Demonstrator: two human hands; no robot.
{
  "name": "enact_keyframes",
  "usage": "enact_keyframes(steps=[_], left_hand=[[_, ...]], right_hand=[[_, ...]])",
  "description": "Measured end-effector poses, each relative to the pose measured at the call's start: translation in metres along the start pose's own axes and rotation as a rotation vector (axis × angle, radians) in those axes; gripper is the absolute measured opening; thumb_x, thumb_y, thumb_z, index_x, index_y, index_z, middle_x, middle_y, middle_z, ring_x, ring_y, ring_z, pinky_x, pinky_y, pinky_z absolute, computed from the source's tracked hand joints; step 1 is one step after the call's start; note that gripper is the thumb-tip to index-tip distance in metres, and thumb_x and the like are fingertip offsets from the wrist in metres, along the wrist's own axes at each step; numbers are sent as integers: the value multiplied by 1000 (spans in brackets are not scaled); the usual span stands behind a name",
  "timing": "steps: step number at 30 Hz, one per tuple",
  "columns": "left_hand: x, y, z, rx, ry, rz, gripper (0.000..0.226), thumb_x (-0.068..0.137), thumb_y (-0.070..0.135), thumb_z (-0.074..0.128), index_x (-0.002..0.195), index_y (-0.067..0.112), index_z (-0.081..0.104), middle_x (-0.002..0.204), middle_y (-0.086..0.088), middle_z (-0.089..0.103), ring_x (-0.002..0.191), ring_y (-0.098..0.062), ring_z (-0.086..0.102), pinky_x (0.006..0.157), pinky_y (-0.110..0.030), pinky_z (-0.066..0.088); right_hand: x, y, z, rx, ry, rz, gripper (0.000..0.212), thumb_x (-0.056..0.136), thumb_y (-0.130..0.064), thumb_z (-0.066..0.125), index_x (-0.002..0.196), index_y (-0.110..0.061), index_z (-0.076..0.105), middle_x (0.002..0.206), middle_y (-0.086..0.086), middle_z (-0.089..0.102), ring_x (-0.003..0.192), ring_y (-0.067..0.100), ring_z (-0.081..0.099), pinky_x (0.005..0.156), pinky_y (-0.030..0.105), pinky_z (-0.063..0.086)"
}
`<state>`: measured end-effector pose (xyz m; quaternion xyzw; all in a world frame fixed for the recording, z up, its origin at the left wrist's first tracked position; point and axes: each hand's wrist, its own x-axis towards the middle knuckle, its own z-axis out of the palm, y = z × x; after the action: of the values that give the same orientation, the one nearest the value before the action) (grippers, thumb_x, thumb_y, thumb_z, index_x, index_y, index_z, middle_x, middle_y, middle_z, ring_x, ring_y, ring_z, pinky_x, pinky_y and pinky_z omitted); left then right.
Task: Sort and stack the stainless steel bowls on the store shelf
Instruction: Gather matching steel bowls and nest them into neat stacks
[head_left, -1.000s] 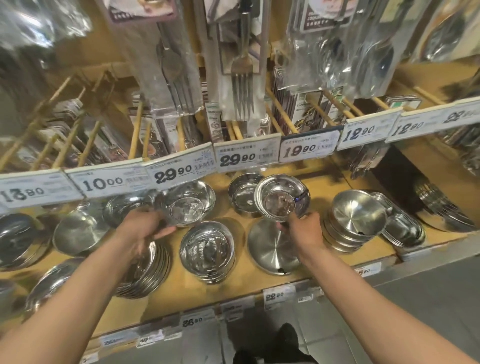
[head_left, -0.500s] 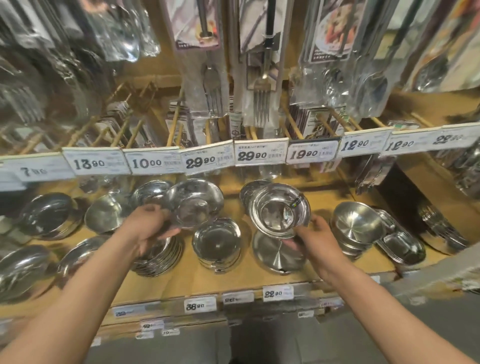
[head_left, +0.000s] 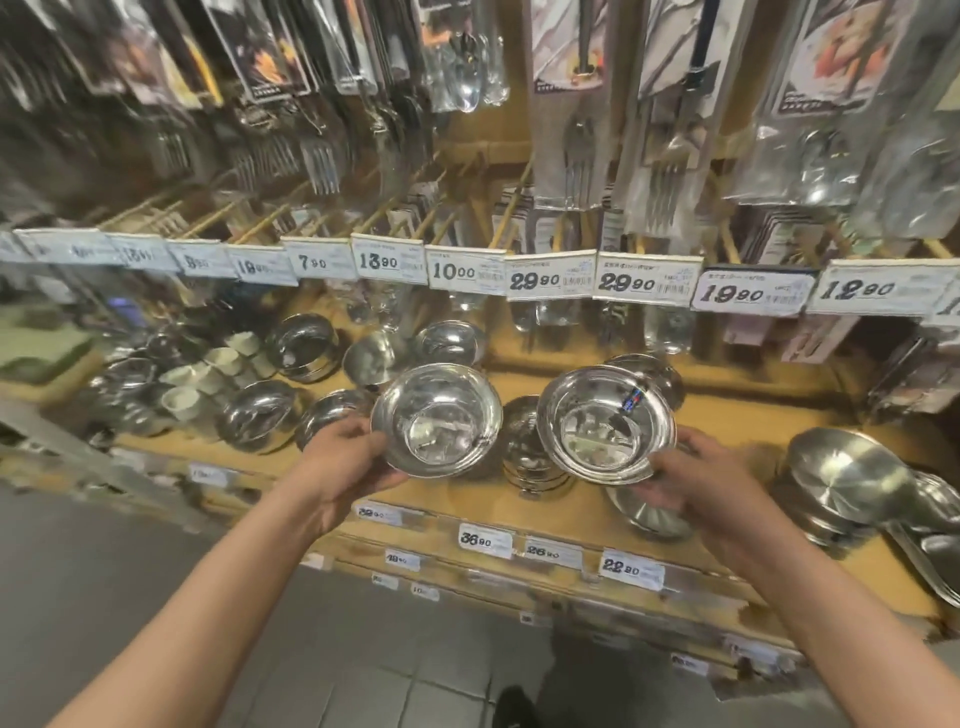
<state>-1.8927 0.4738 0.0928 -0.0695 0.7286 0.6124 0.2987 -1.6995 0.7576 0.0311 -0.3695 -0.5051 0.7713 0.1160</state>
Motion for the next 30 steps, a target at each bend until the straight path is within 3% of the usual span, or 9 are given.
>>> enact_keyframes(steps=[4, 13, 19, 22, 24, 26, 28, 30], left_hand=[[-11, -13, -23, 27, 21, -5, 11, 91, -8, 59, 95, 2, 61, 97, -20, 75, 86, -27, 73, 62, -28, 64], [25, -3, -60, 47, 90, 40, 15, 86, -9, 62, 92, 5, 60, 92, -18, 75, 81, -27, 74, 60, -28, 63], [93, 22, -79, 190, 18, 129, 14, 88, -2, 63, 78, 9, 62, 70, -10, 72, 60, -20, 70, 58, -31, 61], [128, 31, -85, 213, -36, 125, 5, 89, 2, 64, 87, 2, 69, 74, -16, 73, 68, -27, 68, 75, -47, 61], [148, 35, -88, 267, -68, 143, 13, 91, 7, 63, 85, 0, 72, 78, -24, 73, 73, -31, 64, 82, -56, 57], [165, 36, -90, 313, -87, 165, 24, 92, 9, 64, 71, 11, 75, 70, -17, 72, 69, -28, 61, 74, -50, 56], [181, 37, -90, 361, -101, 175, 28, 94, 12, 64, 69, 14, 75, 63, -9, 70, 62, -24, 59, 63, -40, 50], [193, 39, -90, 404, -116, 193, 27, 95, 15, 64, 71, 13, 77, 67, -9, 74, 61, -24, 63, 63, -39, 55]], right_hand=[[-7, 9, 15, -61, -42, -5, 27, 92, 3, 63, 112, -14, 64, 88, 14, 79, 81, 29, 78, 60, 27, 61], [-5, 1, 37, -89, -13, -19, 29, 93, 1, 61, 119, -12, 62, 93, 18, 78, 82, 30, 78, 63, 29, 63], [11, -1, 89, -134, -5, -5, 30, 94, 2, 58, 120, -11, 63, 98, 19, 78, 90, 32, 77, 65, 30, 63], [21, 7, 119, -116, 52, -24, 33, 95, 1, 59, 126, -12, 61, 99, 20, 77, 90, 36, 76, 78, 42, 63], [25, 13, 134, -89, 95, -50, 36, 94, -1, 63, 129, -11, 60, 110, 20, 75, 90, 35, 76, 84, 46, 61], [24, 20, 145, -81, 129, -72, 37, 94, -4, 65, 130, -13, 61, 118, 14, 72, 90, 31, 77, 76, 40, 63], [20, 27, 154, -67, 145, -80, 36, 96, -3, 62, 129, -18, 62, 104, 4, 79, 89, 27, 77, 69, 33, 63], [16, 32, 160, -49, 171, -78, 36, 97, 0, 58, 128, -19, 62, 97, 1, 80, 88, 27, 77, 70, 34, 64]])
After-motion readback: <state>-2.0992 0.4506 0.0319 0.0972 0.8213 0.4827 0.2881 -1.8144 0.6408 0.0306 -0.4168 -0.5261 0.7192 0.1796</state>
